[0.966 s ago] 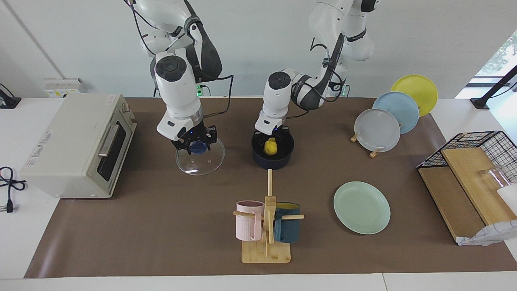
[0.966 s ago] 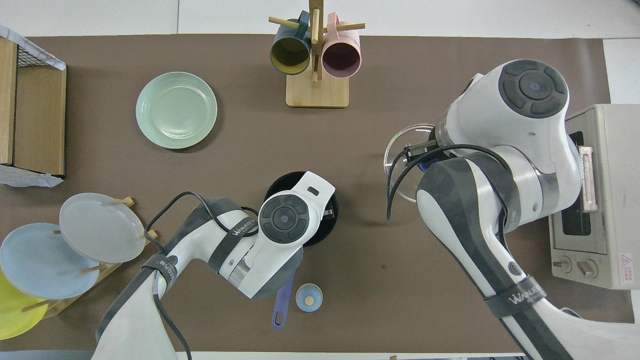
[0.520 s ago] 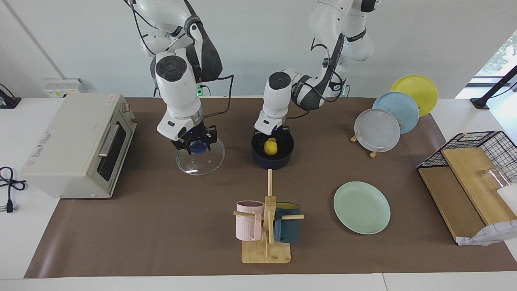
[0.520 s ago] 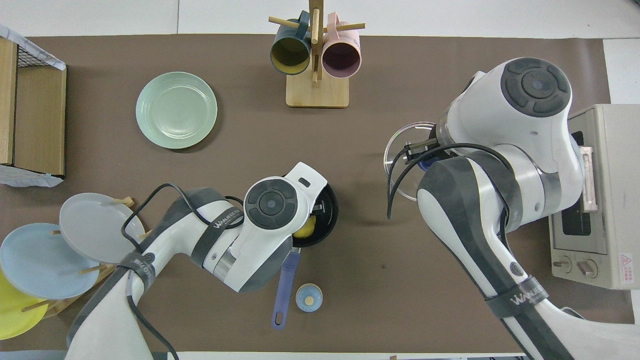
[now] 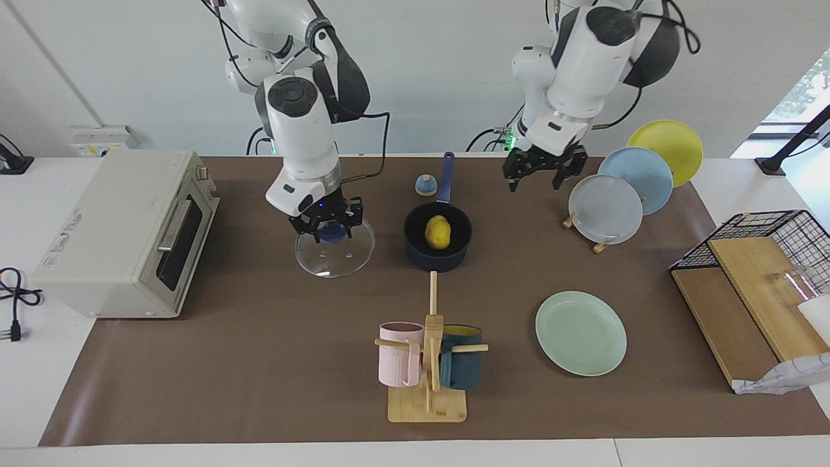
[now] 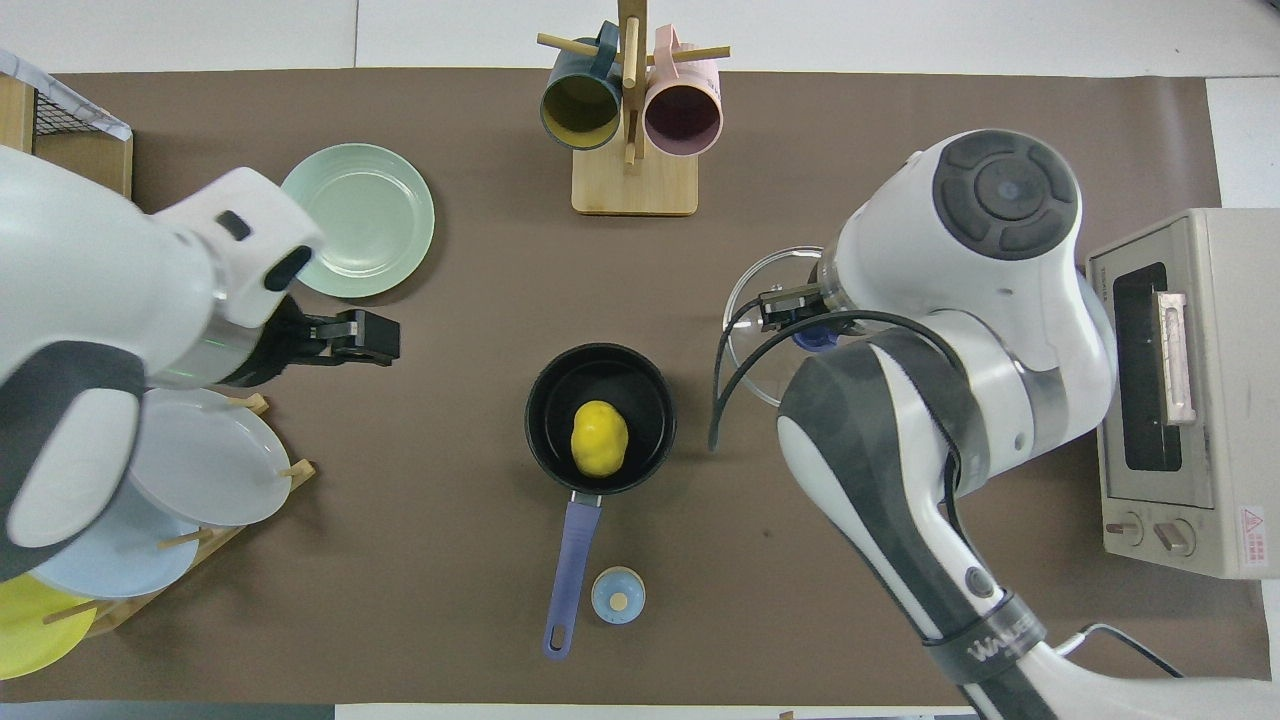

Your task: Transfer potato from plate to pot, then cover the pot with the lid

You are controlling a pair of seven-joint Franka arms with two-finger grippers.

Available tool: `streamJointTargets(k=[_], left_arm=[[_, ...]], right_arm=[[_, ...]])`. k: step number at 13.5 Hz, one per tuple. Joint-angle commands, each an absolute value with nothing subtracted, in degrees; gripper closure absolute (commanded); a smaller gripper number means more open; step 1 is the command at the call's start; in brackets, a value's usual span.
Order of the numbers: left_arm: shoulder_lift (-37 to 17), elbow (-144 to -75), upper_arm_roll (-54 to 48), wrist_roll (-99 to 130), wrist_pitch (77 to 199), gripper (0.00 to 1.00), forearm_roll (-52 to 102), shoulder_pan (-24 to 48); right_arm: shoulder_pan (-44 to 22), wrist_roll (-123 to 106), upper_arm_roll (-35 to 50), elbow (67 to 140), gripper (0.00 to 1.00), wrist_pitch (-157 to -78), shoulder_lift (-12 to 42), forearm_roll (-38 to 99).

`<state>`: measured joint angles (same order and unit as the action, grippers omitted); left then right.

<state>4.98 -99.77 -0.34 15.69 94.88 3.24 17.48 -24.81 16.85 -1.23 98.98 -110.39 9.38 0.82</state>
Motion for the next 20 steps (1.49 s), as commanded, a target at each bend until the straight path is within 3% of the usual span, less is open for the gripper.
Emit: streamJointTargets(k=[1, 4, 7, 9, 12, 16, 20], left_arm=[[4.0, -95.9, -1.1, 5.0, 89.2, 0.00, 4.0, 9.8], [4.1, -96.0, -1.1, 2.9, 89.1, 0.00, 2.2, 6.9], [4.1, -95.9, -1.1, 2.9, 88.2, 0.00, 2.1, 6.6], [4.0, -95.7, -1.1, 2.9, 86.9, 0.00, 2.0, 6.5], [3.8, -94.0, -1.1, 2.9, 84.9, 0.00, 1.8, 6.7], [0.3, -84.2, -1.0, 2.8, 74.8, 0.00, 1.6, 6.5], [0.5, -85.4, -1.2, 2.8, 81.7, 0.00, 1.9, 4.5]], right_arm=[[-31.3, 25.3, -1.3, 94.0, 1.00, -108.7, 11.8, 0.4], [-38.6, 35.8, -1.3, 90.2, 1.00, -108.4, 14.7, 0.4], [-42.3, 39.7, -1.2, 83.7, 1.00, -105.4, 19.8, -1.0], [-44.2, 41.5, -1.3, 83.6, 1.00, -105.9, 21.4, -3.3], [-43.7, 41.7, -1.2, 84.9, 1.00, -106.9, 22.0, -3.3], [-43.7, 41.7, -1.2, 86.7, 1.00, -108.0, 23.1, -3.2], [-43.5, 41.8, -1.2, 88.1, 1.00, -108.5, 22.9, -2.5]])
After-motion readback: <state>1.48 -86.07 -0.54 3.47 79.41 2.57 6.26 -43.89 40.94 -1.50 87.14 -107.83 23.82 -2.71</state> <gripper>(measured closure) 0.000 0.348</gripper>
